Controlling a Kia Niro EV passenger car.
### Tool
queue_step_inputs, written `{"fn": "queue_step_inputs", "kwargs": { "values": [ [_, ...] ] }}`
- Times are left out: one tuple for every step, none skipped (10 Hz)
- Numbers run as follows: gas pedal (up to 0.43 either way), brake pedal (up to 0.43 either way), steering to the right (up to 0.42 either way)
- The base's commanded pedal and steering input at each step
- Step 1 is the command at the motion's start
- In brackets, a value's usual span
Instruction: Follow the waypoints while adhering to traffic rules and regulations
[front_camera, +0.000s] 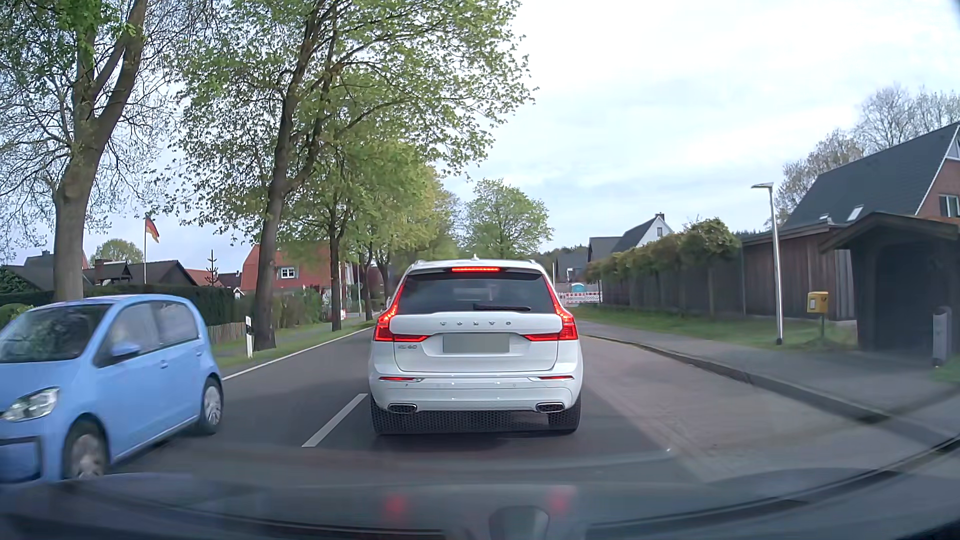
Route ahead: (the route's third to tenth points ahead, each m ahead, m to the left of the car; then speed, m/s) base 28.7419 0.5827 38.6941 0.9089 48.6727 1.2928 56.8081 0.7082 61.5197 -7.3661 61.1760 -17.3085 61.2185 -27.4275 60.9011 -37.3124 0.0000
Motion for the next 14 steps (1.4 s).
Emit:
{"fn": "queue_step_inputs", "kwargs": {
  "values": [
    [0.0, 0.232, -0.001],
    [0.0, 0.238, -0.001],
    [0.0, 0.232, -0.001],
    [0.0, 0.232, -0.001],
    [0.0, 0.232, -0.001],
    [0.0, 0.232, -0.001],
    [0.0, 0.232, -0.001],
    [0.0, 0.232, -0.001],
    [0.0, 0.232, -0.001],
    [0.0, 0.232, -0.001],
    [0.0, 0.232, -0.001],
    [0.0, 0.232, -0.001],
    [0.0, 0.232, -0.001],
    [0.0, 0.232, -0.001]
  ]
}}
